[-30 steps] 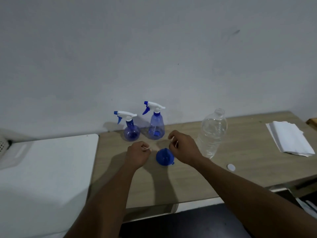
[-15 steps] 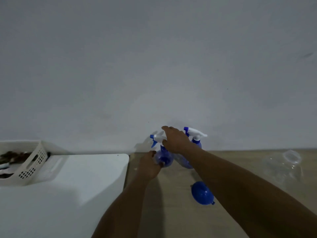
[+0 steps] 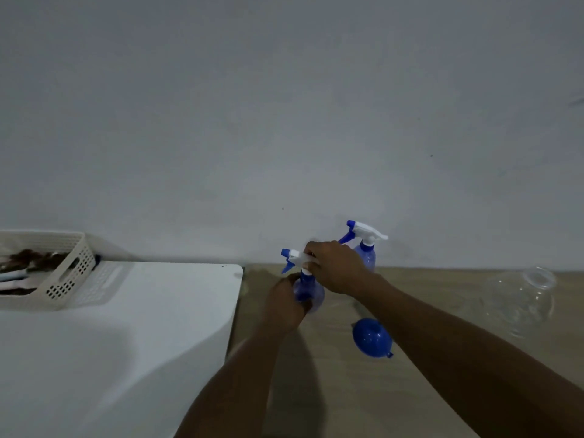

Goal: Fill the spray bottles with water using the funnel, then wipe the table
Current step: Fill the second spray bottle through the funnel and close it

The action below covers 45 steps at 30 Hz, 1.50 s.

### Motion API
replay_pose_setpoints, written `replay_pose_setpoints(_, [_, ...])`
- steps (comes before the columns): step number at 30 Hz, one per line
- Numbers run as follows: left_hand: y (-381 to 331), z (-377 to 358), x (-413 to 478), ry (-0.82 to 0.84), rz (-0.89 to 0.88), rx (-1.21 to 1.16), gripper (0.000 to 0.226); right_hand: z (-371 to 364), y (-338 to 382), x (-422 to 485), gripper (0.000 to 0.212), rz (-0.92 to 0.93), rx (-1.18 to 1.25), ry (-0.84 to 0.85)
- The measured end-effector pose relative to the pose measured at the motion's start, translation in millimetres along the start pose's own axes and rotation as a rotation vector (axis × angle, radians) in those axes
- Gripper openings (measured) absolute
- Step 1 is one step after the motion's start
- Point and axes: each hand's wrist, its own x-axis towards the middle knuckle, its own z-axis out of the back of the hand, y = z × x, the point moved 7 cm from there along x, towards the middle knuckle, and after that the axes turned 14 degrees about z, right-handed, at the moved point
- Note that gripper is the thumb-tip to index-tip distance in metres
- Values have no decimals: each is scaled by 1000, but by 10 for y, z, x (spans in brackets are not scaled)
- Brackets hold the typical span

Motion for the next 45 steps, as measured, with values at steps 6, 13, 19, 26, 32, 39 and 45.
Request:
replay_pose_setpoints(6, [-134, -11, -903, -73, 37, 42, 26, -22, 232, -567, 19, 7, 87, 1])
replay_pose_setpoints(13, [257, -390, -1189, -33, 136, 91, 32, -214, 469, -1171, 19, 65, 38, 23])
replay_pose_setpoints(19, [230, -518, -1432, -126, 167, 88, 38, -413, 478, -1361, 34, 127, -37, -50])
replay_pose_setpoints(26, [238, -575, -1463, -155, 176, 128, 43, -605, 415, -1383, 33, 49, 79, -50])
replay_pose_setpoints(32, [224, -552, -1467, -136, 142, 119, 47, -631, 404, -1388, 30, 69, 267, -36])
replay_pose_setpoints(39, [210, -568, -1470, -139, 79, 71, 33, -575, 374, -1415, 55, 99, 69, -42])
replay_pose_setpoints(45, [270, -593, -1452, -134, 131, 97, 43, -618, 405, -1412, 45, 72, 158, -35])
